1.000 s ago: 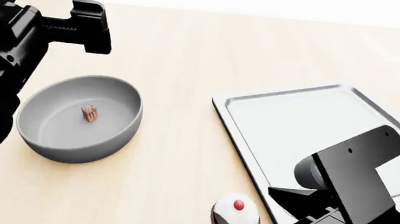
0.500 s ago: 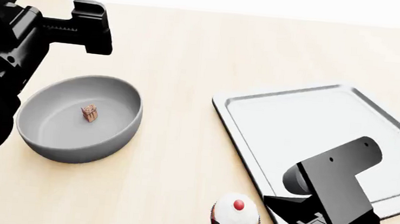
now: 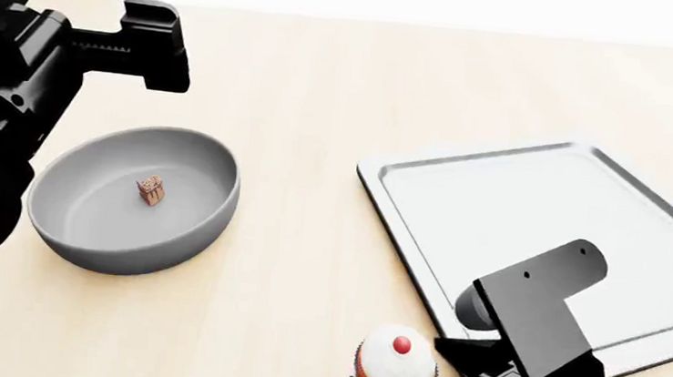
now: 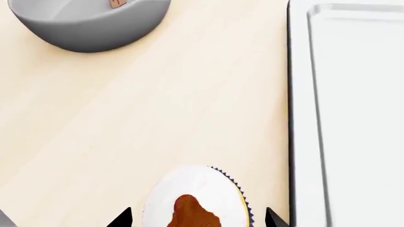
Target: Pick up the bowl with cake and place it on the tray. Pick up the cupcake and place it on the tray.
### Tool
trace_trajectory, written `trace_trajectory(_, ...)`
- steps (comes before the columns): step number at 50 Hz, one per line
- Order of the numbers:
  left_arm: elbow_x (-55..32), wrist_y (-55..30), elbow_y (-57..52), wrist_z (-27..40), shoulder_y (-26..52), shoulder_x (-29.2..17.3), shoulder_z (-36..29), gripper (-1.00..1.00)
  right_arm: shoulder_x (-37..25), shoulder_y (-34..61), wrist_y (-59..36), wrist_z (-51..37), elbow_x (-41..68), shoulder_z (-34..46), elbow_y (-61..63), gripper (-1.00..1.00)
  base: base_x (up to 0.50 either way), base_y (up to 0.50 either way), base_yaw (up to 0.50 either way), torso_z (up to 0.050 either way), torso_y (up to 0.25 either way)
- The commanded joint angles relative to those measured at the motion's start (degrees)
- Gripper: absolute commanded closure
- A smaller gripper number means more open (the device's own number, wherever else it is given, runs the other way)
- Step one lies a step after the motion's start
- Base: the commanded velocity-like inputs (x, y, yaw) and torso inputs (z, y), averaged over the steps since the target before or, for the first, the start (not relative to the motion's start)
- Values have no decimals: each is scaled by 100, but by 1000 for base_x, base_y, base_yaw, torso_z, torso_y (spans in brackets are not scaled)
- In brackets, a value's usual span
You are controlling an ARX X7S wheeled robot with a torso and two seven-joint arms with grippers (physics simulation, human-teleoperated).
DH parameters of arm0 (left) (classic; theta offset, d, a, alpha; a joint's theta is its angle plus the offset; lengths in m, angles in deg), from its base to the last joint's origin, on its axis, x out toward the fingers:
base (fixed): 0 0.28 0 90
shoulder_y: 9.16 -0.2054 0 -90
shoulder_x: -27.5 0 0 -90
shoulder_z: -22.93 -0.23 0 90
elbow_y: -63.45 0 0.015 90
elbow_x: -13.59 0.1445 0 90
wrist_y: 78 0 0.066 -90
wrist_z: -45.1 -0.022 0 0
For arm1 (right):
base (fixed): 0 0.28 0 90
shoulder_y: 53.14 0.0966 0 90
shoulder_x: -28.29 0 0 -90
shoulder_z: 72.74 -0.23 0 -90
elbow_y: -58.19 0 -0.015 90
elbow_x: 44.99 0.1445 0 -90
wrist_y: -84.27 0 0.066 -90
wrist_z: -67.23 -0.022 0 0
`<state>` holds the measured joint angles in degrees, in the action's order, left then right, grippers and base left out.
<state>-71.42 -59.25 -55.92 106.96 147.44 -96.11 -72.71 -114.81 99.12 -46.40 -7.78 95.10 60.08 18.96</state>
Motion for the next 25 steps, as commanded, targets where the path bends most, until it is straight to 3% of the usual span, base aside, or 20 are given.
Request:
trace_trajectory(1, -61, 31, -8, 36, 17, -21, -23, -100, 73, -162, -84, 87, -220, 123, -108, -100, 0, 0, 0, 0, 0)
trace_trajectory(9, -79, 57, -19, 52, 16, -37, -42, -100, 83, -287, -98, 130, -342, 175, -103, -100, 0, 0, 0, 0, 0)
trace_trajectory(10, -75, 61, -20, 49, 15, -39, -45, -100, 87, -293, -92, 127, -348, 179, -100, 100, 0, 0, 0, 0, 0)
trace_trajectory(25, -94, 109, -19, 58, 24, -70, -82, -100, 159, -171, -9, 34, -252, 207, -55, 100, 0, 0, 0, 0, 0)
